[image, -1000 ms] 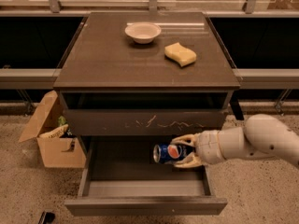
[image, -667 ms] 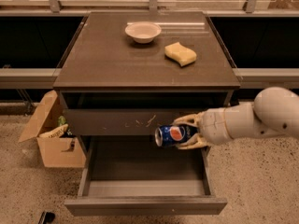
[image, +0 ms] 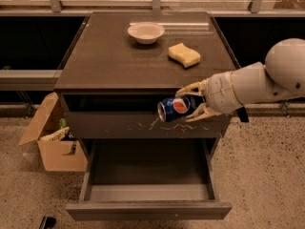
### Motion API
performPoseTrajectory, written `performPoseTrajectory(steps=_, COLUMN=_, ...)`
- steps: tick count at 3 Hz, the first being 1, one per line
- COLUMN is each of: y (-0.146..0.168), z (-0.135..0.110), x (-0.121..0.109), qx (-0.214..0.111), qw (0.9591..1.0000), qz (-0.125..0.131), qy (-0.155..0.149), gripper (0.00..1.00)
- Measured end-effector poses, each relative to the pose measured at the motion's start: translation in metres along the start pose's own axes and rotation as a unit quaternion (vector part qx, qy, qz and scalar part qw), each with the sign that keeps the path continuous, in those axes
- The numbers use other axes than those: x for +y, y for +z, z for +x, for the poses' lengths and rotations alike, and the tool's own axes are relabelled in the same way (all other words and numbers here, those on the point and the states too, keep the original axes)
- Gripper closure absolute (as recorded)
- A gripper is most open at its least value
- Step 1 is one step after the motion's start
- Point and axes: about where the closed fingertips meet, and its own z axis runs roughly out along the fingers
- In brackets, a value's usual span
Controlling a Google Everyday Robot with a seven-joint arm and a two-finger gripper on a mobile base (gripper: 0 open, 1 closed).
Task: Pick pepsi can from middle drawer and place on counter
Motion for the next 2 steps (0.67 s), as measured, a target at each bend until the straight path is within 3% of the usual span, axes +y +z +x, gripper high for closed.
performPoseTrajectory(steps=2, y=0.0007, z=-0.0058, x=-0.015, qx=-0.01, qw=0.9998, qz=0.01, qy=-0.012, gripper=1.0)
